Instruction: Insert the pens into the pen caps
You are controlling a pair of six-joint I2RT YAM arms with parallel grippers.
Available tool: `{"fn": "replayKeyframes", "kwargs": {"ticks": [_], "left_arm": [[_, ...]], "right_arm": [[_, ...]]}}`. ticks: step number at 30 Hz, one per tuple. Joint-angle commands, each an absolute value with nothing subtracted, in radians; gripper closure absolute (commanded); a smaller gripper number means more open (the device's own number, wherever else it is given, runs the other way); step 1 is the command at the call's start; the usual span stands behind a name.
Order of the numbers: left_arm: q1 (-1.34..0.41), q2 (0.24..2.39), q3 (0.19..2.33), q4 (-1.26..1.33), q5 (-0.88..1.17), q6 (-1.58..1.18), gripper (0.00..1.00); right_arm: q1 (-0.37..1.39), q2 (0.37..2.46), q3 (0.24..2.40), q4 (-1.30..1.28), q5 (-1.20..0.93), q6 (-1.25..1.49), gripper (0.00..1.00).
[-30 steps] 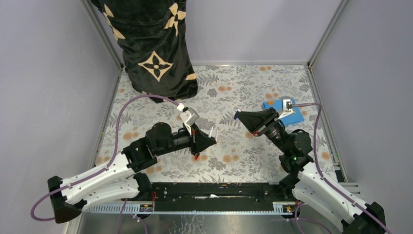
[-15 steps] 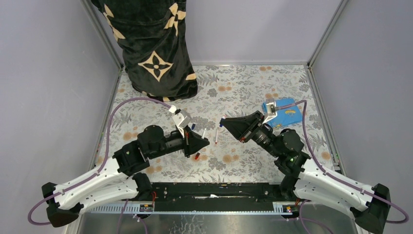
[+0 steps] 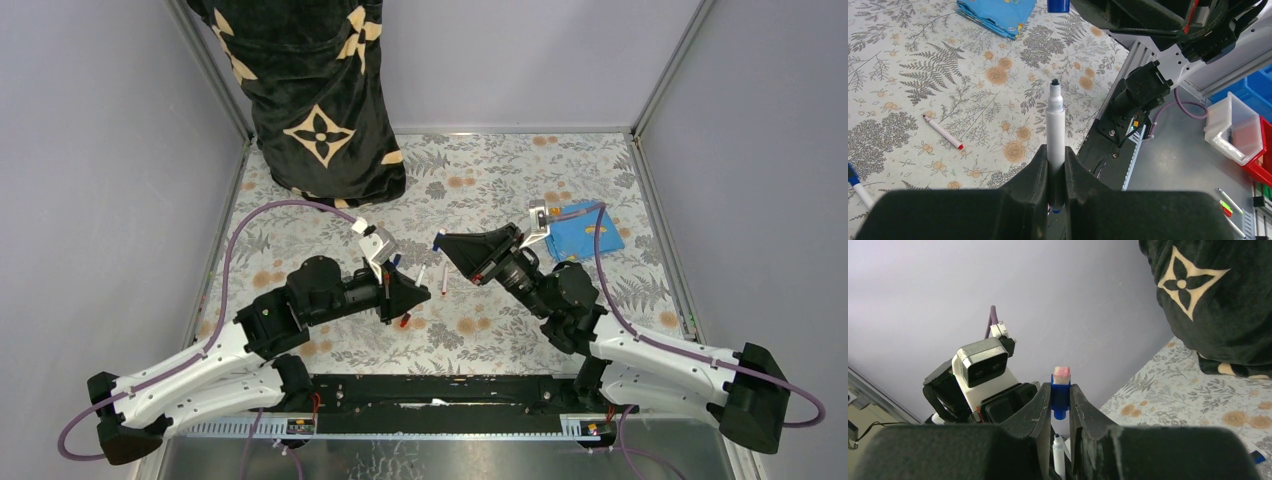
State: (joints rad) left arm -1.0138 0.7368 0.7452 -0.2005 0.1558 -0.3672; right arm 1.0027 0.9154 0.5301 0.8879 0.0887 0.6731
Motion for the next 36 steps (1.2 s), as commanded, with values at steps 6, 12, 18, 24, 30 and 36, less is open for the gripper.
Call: {"fn": "replayKeyframes", "kwargs": {"ticks": [6,12,18,24,30,36], "left_arm": [[-1.019,0.736,0.774,-0.184,0.182,-0.350,1.00],[-1.019,0.741,0.779,-0.179,0.191,-0.344,1.00],[-1.019,0.736,0.779,-0.174,0.186,-0.341,1.00],[-1.019,0.716,0.775,-0.167,0.165,-0.341,1.00],[-1.019,0.714,0.772,-0.165,0.154,-0.342,1.00],[-1.019,0.710,0.772,-0.162,0.141,-0.341,1.00]], "right_arm": [[1.012,0.939,0.578,1.015,0.034,0.717,1.00],[1.013,0.944,0.601,0.952,0.027,0.723,1.00],[1.012,0.957,0.611,0.924,0.019,0.726,1.00],[1.012,0.959,0.612,0.902,0.017,0.721,1.00],[1.012,0.959,0.613,0.906,0.003,0.719,1.00],[1.012,0.970,0.614,0.925,-0.034,0.729,1.00]]}}
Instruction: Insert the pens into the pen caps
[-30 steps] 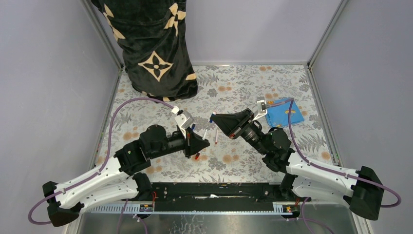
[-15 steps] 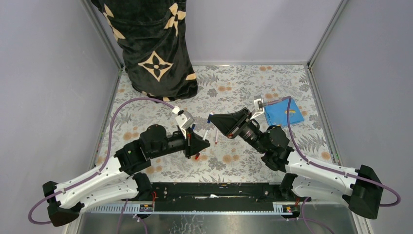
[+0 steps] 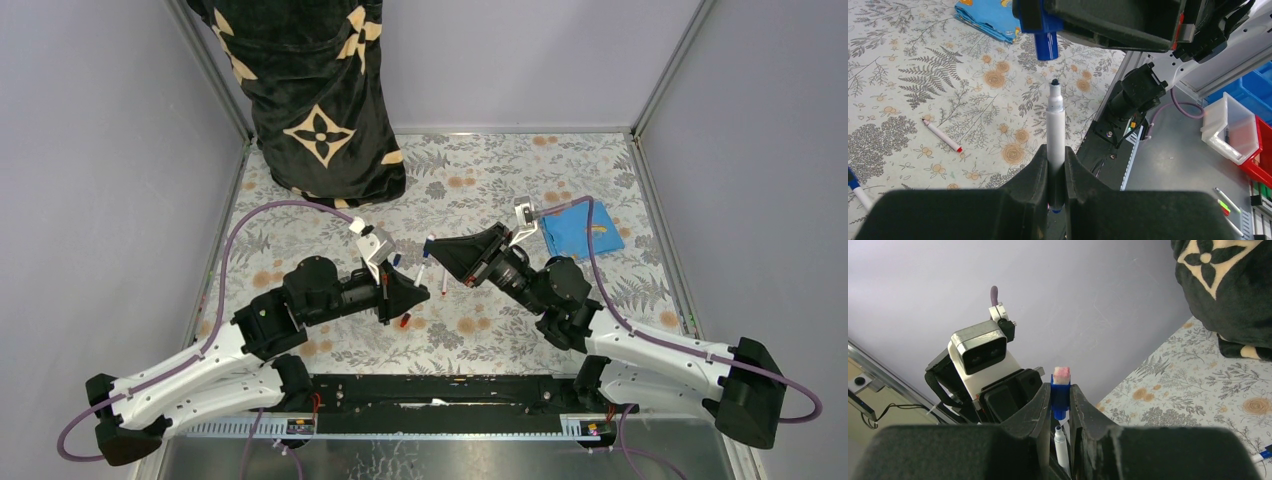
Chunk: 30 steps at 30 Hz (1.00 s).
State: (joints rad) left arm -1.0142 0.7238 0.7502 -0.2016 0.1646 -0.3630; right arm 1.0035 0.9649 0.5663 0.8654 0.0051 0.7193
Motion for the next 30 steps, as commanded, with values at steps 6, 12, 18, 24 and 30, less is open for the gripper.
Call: {"fn": "replayKeyframes", "kwargs": {"ticks": [6,12,18,24,30], "left_arm": [[-1.019,0.701,0.767,-0.163,0.129,-0.342,1.00],[-1.019,0.691,0.766,-0.172,0.113,-0.338,1.00],[-1.019,0.695,0.764,-0.174,0.112,-0.340,1.00],[-1.019,0.695,0.762,-0.174,0.109,-0.344,1.00],[-1.019,0.698,0.762,-0.174,0.112,-0.342,1.00]], "right_arm": [[1.012,0.982,0.611,0.946,-0.049,0.735,1.00],[1.012,0.983,0.607,0.952,-0.049,0.735,1.00],[1.012,0.982,0.602,0.960,-0.052,0.740,1.00],[1.012,0.989,0.606,0.961,-0.067,0.741,1.00],[1.012,1.007,0.615,0.966,-0.086,0.746,1.00]]}}
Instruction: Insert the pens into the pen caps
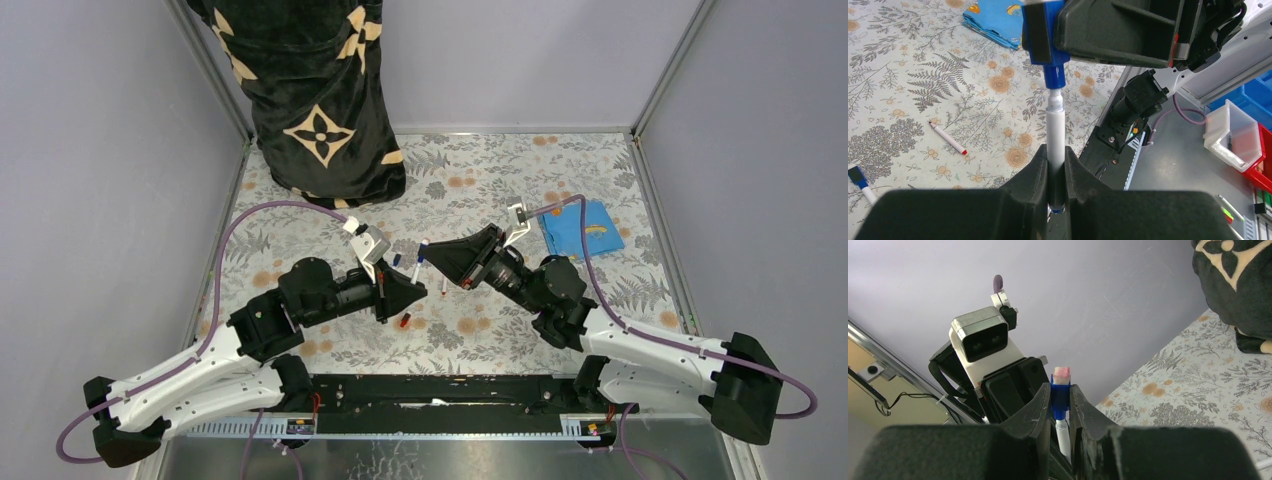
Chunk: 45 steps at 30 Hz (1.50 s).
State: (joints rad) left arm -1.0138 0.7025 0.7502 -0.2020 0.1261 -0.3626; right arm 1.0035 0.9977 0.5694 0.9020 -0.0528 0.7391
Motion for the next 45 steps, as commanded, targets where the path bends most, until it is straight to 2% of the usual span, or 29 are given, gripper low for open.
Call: {"fn": "replayKeyframes", "kwargs": {"ticks": [1,22,35,40,45], "left_arm": [[-1.019,0.700,0.762,-0.174,0.112,-0.342,1.00],[-1.019,0.668,0.750,-0.149,0.073,-0.364,1.00],[-1.018,0.626,0.742,-0.127,0.028,-0.380,1.00],[-1.018,0.606,0.748,-0.124,0.009,-0.382,1.00],[-1.018,0.607,0.755,-0.131,0.004,-0.377,1.00]], "right_arm": [[1.012,1.010,0.615,0.969,-0.087,0.747,1.00],[1.013,1.057,0.593,1.005,-0.136,0.699,1.00],[1.012,1.122,0.587,1.073,-0.299,0.626,1.00],[1.012,1.143,0.603,1.027,-0.340,0.603,0.95],[1.012,1.132,0.601,1.025,-0.336,0.600,0.84]]}}
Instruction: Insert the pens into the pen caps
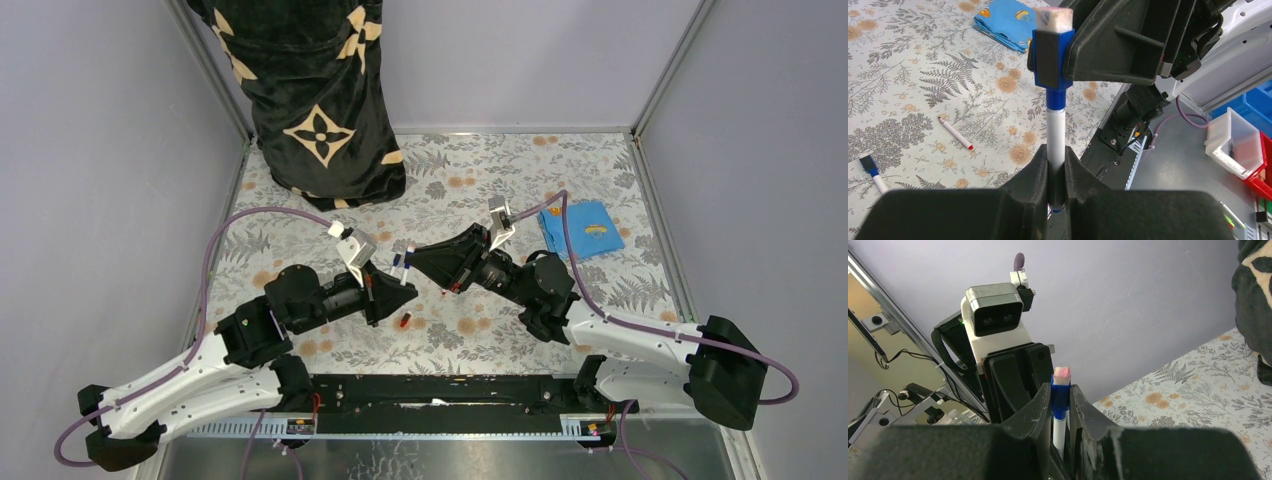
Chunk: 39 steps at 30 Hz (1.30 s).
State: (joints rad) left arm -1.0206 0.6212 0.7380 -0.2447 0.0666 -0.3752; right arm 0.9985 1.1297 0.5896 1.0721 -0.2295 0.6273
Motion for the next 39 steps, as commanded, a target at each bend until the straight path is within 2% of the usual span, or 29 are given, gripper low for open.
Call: {"fn": "replayKeyframes", "kwargs": {"ticks": [1,22,28,31,39], "left_arm": [[-1.018,0.609,0.755,-0.133,0.004,-0.377,1.00],[-1.019,0.603,0.749,-0.163,0.004,-0.373,1.00],[-1.017,0.591,0.746,-0.171,0.004,-0.374,1.00],[-1.019,0.589,0.743,-0.172,0.004,-0.374,1.00],[-1.018,0.599,0.743,-0.163,0.006,-0.376,1.00]], "right_arm": [[1.012,1.128,0.602,1.024,-0.333,0.601,0.81],[1.012,1.054,0.569,1.026,-0.284,0.611,0.63],[1.012,0.967,0.556,0.942,-0.123,0.610,0.54],[1.012,0.934,0.562,0.893,-0.023,0.639,0.45],[1.012,0.953,0.761,0.629,0.035,0.666,0.38]]}}
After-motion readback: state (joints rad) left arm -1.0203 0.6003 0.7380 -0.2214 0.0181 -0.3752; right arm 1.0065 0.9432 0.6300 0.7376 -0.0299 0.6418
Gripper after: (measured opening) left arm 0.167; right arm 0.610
